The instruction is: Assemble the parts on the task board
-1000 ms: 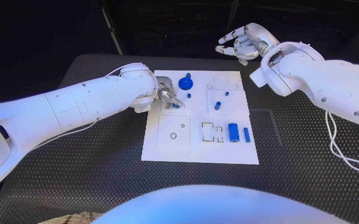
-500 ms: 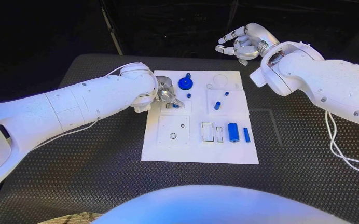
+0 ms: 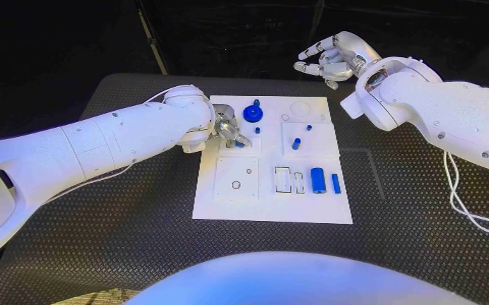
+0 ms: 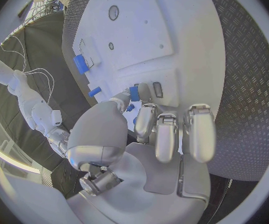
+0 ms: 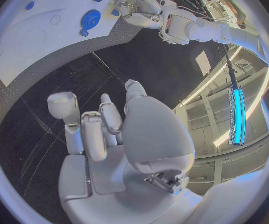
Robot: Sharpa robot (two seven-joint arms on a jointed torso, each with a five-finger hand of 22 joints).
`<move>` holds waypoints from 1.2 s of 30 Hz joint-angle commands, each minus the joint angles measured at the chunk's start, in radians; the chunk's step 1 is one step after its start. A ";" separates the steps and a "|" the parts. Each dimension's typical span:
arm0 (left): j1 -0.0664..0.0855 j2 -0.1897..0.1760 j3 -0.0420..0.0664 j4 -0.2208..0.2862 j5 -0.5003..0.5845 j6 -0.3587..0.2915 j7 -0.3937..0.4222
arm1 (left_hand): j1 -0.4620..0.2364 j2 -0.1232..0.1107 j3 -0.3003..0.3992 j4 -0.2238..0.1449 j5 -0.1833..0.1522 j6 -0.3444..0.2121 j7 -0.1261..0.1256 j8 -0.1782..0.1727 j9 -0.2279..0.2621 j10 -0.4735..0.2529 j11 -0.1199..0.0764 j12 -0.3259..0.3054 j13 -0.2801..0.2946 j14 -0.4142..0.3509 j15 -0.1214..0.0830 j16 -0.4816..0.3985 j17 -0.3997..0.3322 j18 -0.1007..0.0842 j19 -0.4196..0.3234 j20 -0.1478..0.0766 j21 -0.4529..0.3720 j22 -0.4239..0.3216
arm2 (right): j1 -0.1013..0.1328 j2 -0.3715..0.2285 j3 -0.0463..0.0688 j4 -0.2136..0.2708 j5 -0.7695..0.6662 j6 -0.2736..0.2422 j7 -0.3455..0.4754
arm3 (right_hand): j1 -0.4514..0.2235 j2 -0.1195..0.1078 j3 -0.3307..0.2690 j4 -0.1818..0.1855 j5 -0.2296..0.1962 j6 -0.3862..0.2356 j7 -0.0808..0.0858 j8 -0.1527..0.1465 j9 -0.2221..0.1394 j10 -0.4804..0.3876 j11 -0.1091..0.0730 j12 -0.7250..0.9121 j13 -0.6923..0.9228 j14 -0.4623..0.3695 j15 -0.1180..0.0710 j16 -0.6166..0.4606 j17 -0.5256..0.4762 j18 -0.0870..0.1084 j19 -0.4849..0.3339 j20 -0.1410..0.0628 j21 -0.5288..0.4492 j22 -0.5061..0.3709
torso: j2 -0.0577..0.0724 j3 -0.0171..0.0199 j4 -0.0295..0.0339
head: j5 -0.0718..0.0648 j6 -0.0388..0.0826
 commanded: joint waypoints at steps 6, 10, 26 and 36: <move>0.001 -0.005 -0.002 0.005 0.009 0.020 -0.013 | -0.024 0.002 -0.057 0.025 0.000 0.005 0.003 -0.007 0.004 0.009 0.000 0.004 0.002 0.102 -0.005 0.003 0.263 -0.010 0.006 0.000 -0.003 0.098 | 0.002 0.001 0.001 -0.001 0.001 0.006 0.007 | -0.009 0.000 -0.006 0.002 0.005 0.004 0.002 0.004 -0.002 0.000 -0.004 0.001 -0.001 0.075 -0.008 -0.004 0.138 0.011 -0.003 0.000 -0.004 -0.001 | 0.000 0.0005 0.0003 | 0.002 0.000; 0.003 -0.006 -0.002 0.006 0.010 0.022 -0.012 | -0.028 0.002 -0.075 0.033 0.000 0.005 0.003 -0.008 0.005 0.009 0.000 0.004 0.002 0.102 -0.005 0.003 0.263 -0.010 0.006 0.000 -0.004 0.099 | 0.002 0.001 0.001 -0.001 0.001 0.007 0.007 | -0.009 0.000 -0.006 0.002 0.005 0.004 0.002 0.004 -0.002 0.000 -0.004 0.001 -0.001 0.075 -0.008 -0.004 0.138 0.011 -0.003 0.000 -0.004 -0.001 | 0.000 0.0007 0.0004 | 0.003 0.000; 0.009 -0.013 -0.001 0.015 0.015 0.010 -0.013 | -0.021 0.013 -0.113 0.048 0.001 0.005 0.003 -0.012 0.007 0.008 0.000 0.001 0.001 0.102 -0.005 0.003 0.263 -0.009 0.005 0.000 -0.006 0.098 | 0.002 0.003 0.001 -0.005 0.001 0.010 0.007 | -0.012 0.001 -0.008 0.002 0.008 0.004 0.002 0.005 -0.002 0.001 -0.004 0.002 0.001 0.076 -0.008 -0.004 0.138 0.011 -0.003 0.000 -0.004 -0.001 | 0.000 0.0001 0.0007 | 0.004 0.000; 0.013 -0.014 0.000 0.019 0.024 0.009 -0.014 | 0.036 0.043 -0.122 0.027 0.001 0.000 0.004 -0.019 0.009 0.004 0.001 -0.005 -0.004 0.102 -0.005 0.003 0.263 -0.008 0.003 0.000 -0.010 0.095 | 0.001 0.005 0.001 -0.007 0.001 0.013 0.006 | -0.012 0.002 -0.008 0.002 0.009 0.004 0.002 0.005 -0.002 0.002 -0.004 0.003 0.002 0.076 -0.008 -0.003 0.139 0.011 -0.002 0.000 -0.004 0.000 | 0.000 0.0006 -0.0003 | 0.005 0.000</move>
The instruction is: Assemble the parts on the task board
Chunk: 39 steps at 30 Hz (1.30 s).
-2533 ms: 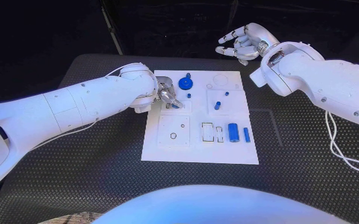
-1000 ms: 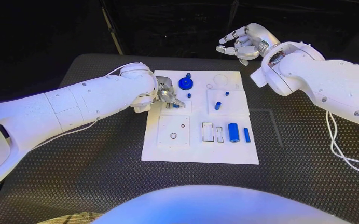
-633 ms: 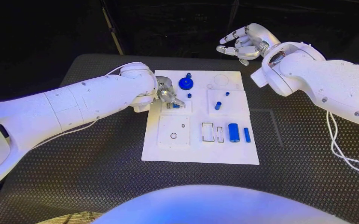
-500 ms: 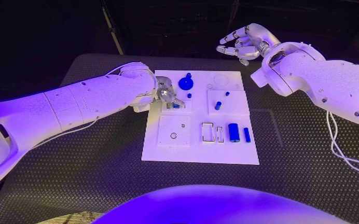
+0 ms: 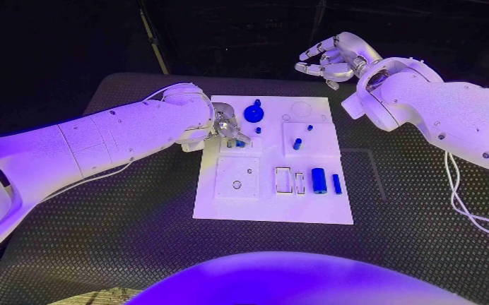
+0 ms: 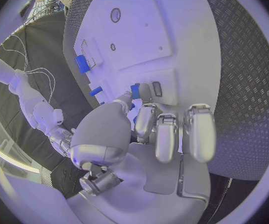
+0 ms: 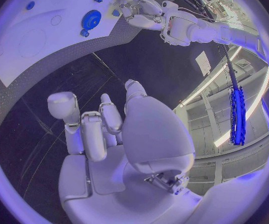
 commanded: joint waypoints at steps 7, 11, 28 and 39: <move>0.003 0.001 0.001 0.001 0.015 0.000 -0.007 | 0.071 0.022 0.006 -0.041 0.001 -0.003 0.004 -0.008 0.003 0.001 0.001 -0.010 -0.006 0.102 -0.004 0.003 0.263 -0.007 0.001 0.000 -0.011 0.092 | 0.002 0.001 0.001 0.000 0.001 0.010 0.004 | -0.012 0.002 -0.005 -0.001 0.005 0.004 0.002 0.005 -0.002 0.002 -0.004 0.004 0.002 0.076 -0.009 -0.004 0.139 0.011 -0.002 0.000 -0.004 0.000 | 0.001 0.0005 -0.0003 | 0.000 0.000; 0.003 0.002 0.001 -0.001 0.015 -0.002 -0.008 | 0.093 0.030 0.013 -0.056 0.001 -0.006 0.004 -0.010 0.004 -0.001 0.001 -0.014 -0.010 0.102 -0.004 0.003 0.263 -0.007 -0.001 0.000 -0.013 0.091 | 0.002 0.002 0.001 -0.001 0.001 0.011 0.003 | -0.012 0.002 -0.005 -0.001 0.005 0.004 0.002 0.005 -0.002 0.002 -0.004 0.004 0.002 0.076 -0.009 -0.004 0.139 0.011 -0.002 0.000 -0.004 0.000 | 0.000 0.0003 -0.0006 | 0.001 0.000; 0.004 0.009 0.001 -0.004 0.015 -0.008 -0.009 | 0.205 0.073 0.081 -0.144 -0.001 -0.021 0.005 -0.020 0.008 -0.007 0.000 -0.025 -0.019 0.102 -0.005 0.003 0.263 -0.005 -0.006 0.000 -0.023 0.085 | 0.001 0.003 0.000 -0.003 0.001 0.019 0.001 | -0.012 0.003 -0.005 -0.001 0.006 0.005 0.002 0.005 -0.002 0.002 -0.004 0.004 0.002 0.076 -0.009 -0.004 0.139 0.011 -0.002 0.000 -0.004 0.000 | 0.000 0.0007 -0.0007 | -0.002 0.000; 0.004 0.017 0.001 -0.007 0.015 -0.013 -0.009 | 0.209 0.082 0.092 -0.149 -0.003 -0.020 0.005 -0.020 0.010 -0.006 0.000 -0.025 -0.018 0.102 -0.006 0.003 0.263 -0.005 -0.005 -0.002 -0.022 0.087 | 0.001 0.004 0.000 -0.003 0.001 0.023 0.000 | -0.011 0.005 -0.006 -0.002 0.007 0.005 0.002 0.005 -0.001 0.003 -0.004 0.005 0.003 0.076 -0.009 -0.004 0.139 0.011 -0.002 0.000 -0.004 0.000 | 0.000 0.0010 -0.0005 | -0.002 0.000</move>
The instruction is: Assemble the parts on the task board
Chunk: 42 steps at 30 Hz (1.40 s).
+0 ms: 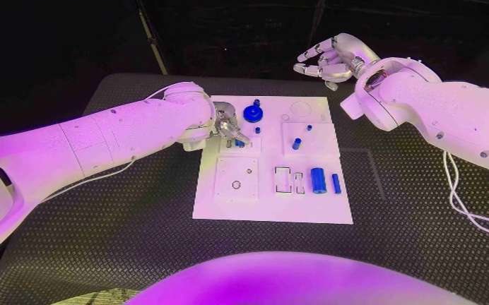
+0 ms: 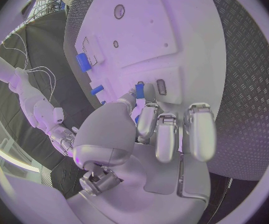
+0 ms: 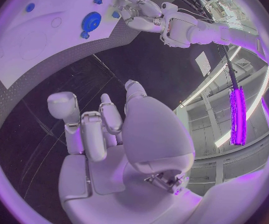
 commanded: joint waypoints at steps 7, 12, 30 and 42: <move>0.002 0.006 0.000 -0.002 0.004 -0.003 -0.005 | 0.010 0.049 0.033 -0.016 -0.003 0.005 -0.005 -0.001 0.002 0.001 -0.006 0.000 0.002 0.102 -0.006 0.003 0.263 -0.005 -0.004 -0.003 -0.002 0.089 | 0.002 0.000 0.001 0.002 0.001 0.010 0.001 | -0.007 0.001 -0.006 -0.002 0.004 0.005 0.002 0.006 -0.001 0.004 -0.004 0.006 0.001 0.076 -0.009 -0.003 0.139 0.011 -0.002 0.000 -0.004 0.000 | 0.000 -0.0002 0.0004 | 0.001 0.000; 0.004 0.006 0.000 -0.002 0.004 0.004 -0.006 | -0.003 0.058 0.034 -0.009 -0.003 0.008 -0.006 0.001 0.005 0.002 -0.006 0.001 0.003 0.102 -0.006 0.003 0.263 -0.006 -0.003 -0.003 -0.001 0.091 | 0.002 -0.001 0.001 0.002 0.001 0.010 0.001 | -0.007 0.001 -0.006 -0.002 0.004 0.005 0.002 0.006 -0.001 0.004 -0.004 0.006 0.001 0.076 -0.009 -0.003 0.139 0.011 -0.002 0.000 -0.004 0.000 | 0.000 -0.0005 0.0009 | 0.002 0.000; 0.009 0.009 0.000 -0.007 0.000 0.040 -0.009 | -0.029 0.068 0.025 0.003 -0.003 0.015 -0.007 0.005 0.011 0.004 -0.007 0.002 0.006 0.102 -0.007 0.003 0.263 -0.006 -0.003 -0.004 0.000 0.093 | 0.002 -0.001 0.001 0.003 0.001 0.014 -0.001 | -0.007 0.001 -0.006 -0.002 0.004 0.005 0.002 0.006 -0.001 0.004 -0.004 0.006 0.001 0.076 -0.009 -0.003 0.139 0.011 -0.002 0.000 -0.004 0.000 | 0.000 -0.0007 0.0003 | 0.002 0.000; 0.010 0.008 -0.001 -0.004 -0.019 0.054 -0.009 | -0.027 0.059 0.020 -0.006 -0.003 0.014 -0.009 0.005 0.013 0.004 -0.008 0.000 0.004 0.102 -0.008 0.003 0.263 -0.006 -0.004 -0.005 -0.002 0.091 | 0.002 0.000 0.000 0.002 0.001 0.016 -0.001 | -0.007 0.001 -0.006 -0.002 0.004 0.005 0.002 0.006 -0.001 0.004 -0.004 0.006 0.001 0.076 -0.009 -0.003 0.139 0.011 -0.002 0.000 -0.004 0.000 | 0.000 -0.0010 0.0009 | 0.001 0.000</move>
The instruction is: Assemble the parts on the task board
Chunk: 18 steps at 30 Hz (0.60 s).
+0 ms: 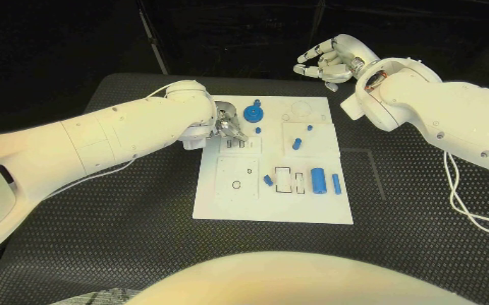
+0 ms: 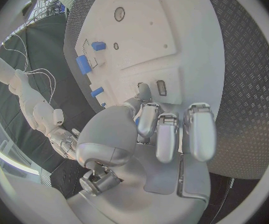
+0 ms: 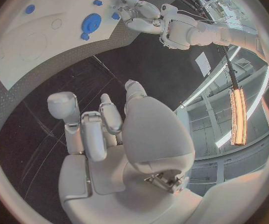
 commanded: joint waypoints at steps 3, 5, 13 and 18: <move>0.002 0.000 0.000 0.004 -0.014 0.011 -0.005 | -0.004 -0.017 -0.010 -0.003 -0.004 -0.002 0.004 -0.006 0.002 0.000 -0.007 0.002 -0.002 0.104 -0.009 0.003 0.263 -0.005 -0.005 -0.005 -0.004 0.090 | 0.002 0.001 0.001 0.001 0.001 0.006 0.003 | -0.007 0.001 -0.006 -0.002 0.004 0.005 0.002 0.006 -0.001 0.004 -0.004 0.006 0.002 0.076 -0.009 -0.003 0.140 0.011 -0.002 0.000 -0.004 0.000 | 0.000 -0.0002 0.0004 | -0.001 0.000; 0.002 -0.001 0.000 0.005 -0.015 0.005 -0.004 | -0.007 -0.018 -0.014 -0.001 -0.004 -0.003 0.005 -0.006 0.002 0.000 -0.007 0.001 -0.004 0.104 -0.009 0.003 0.263 -0.005 -0.006 -0.005 -0.005 0.088 | 0.002 0.001 0.001 0.001 0.001 0.006 0.003 | -0.007 0.001 -0.006 -0.002 0.004 0.005 0.002 0.006 -0.001 0.004 -0.004 0.006 0.002 0.076 -0.009 -0.003 0.140 0.011 -0.002 0.000 -0.004 0.000 | 0.000 0.0000 -0.0002 | 0.000 0.000; 0.002 -0.013 0.000 0.027 -0.008 -0.043 0.002 | -0.045 -0.044 -0.056 0.018 -0.004 -0.008 0.008 -0.010 0.006 -0.005 -0.004 -0.007 -0.011 0.104 -0.008 0.003 0.263 -0.003 -0.010 -0.005 -0.012 0.083 | 0.002 0.001 0.001 0.001 0.001 0.008 0.004 | -0.008 0.002 -0.007 -0.002 0.005 0.006 0.001 0.006 -0.001 0.002 -0.004 0.004 -0.001 0.076 -0.009 -0.004 0.138 0.011 -0.002 0.000 -0.004 -0.001 | -0.001 -0.0015 0.0000 | -0.003 0.000; 0.002 -0.027 0.001 0.050 0.005 -0.079 0.009 | -0.057 -0.065 -0.084 0.023 -0.004 -0.026 0.014 -0.025 0.001 -0.019 0.000 -0.030 -0.036 0.104 -0.006 0.003 0.263 0.000 -0.020 -0.003 -0.025 0.069 | 0.001 0.000 0.000 0.004 -0.008 0.015 0.004 | 0.022 0.004 -0.004 -0.018 0.001 0.008 0.000 0.008 -0.001 0.001 -0.006 0.004 -0.002 0.076 -0.011 -0.004 0.138 0.011 -0.001 -0.002 -0.005 -0.001 | -0.001 -0.0003 0.0009 | -0.004 0.000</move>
